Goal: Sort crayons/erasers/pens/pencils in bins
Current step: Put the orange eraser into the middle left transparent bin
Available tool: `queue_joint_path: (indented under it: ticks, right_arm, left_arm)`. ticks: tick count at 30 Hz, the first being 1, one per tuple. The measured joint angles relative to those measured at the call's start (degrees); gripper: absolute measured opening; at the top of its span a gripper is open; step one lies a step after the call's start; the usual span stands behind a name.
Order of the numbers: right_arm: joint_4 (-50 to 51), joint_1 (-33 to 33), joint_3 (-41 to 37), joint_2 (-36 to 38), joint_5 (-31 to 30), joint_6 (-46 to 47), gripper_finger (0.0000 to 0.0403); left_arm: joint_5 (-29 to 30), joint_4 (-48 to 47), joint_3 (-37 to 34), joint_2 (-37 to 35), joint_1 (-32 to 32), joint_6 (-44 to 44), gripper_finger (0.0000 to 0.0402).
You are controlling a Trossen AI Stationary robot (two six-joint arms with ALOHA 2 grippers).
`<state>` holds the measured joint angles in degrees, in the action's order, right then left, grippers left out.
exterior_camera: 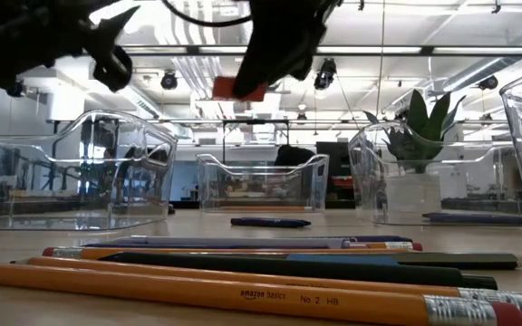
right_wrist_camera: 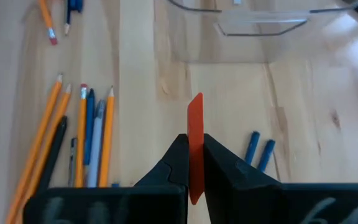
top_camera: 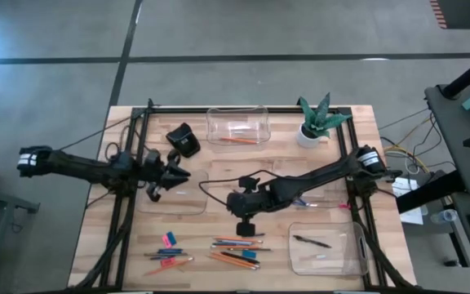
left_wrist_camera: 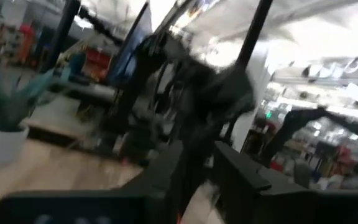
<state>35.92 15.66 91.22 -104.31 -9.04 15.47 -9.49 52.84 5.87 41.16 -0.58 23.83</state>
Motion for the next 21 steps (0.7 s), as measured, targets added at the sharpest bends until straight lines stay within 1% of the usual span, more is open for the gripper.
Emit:
queue_joint_path:
  ticks: [4, 6, 8, 11, 14, 21]
  right_arm:
    - [1.5, 0.1, 0.0, 3.0, -0.2, 0.5, 0.0013]
    - [1.4, 0.2, 0.0, 4.6, -2.3, 0.0, 0.0013]
    - [0.5, 0.4, 0.0, 6.1, -5.7, -1.6, 0.0013]
    - [-3.4, 0.4, 0.0, 7.4, -9.4, -4.4, 0.0013]
    - [-10.5, 0.3, 0.0, 7.6, -9.5, -8.7, 0.0013]
    - [-22.4, 0.0, 0.1, 7.1, -10.1, -16.7, 0.0013]
  left_arm:
    - [0.3, 0.9, 1.2, 2.1, 0.0, -7.7, 0.0129]
    - [0.4, 0.6, 2.0, 3.4, 0.0, -11.0, 0.0147]
    - [0.7, 0.6, 2.9, 4.4, 0.0, -11.9, 0.0158]
    - [1.0, 0.7, 4.1, 6.2, 0.0, -11.1, 0.0161]
    - [1.0, 0.6, 5.6, 8.0, 0.0, -11.6, 0.0162]
    - [1.0, 0.7, 9.5, 11.1, -0.1, -18.5, 0.0162]
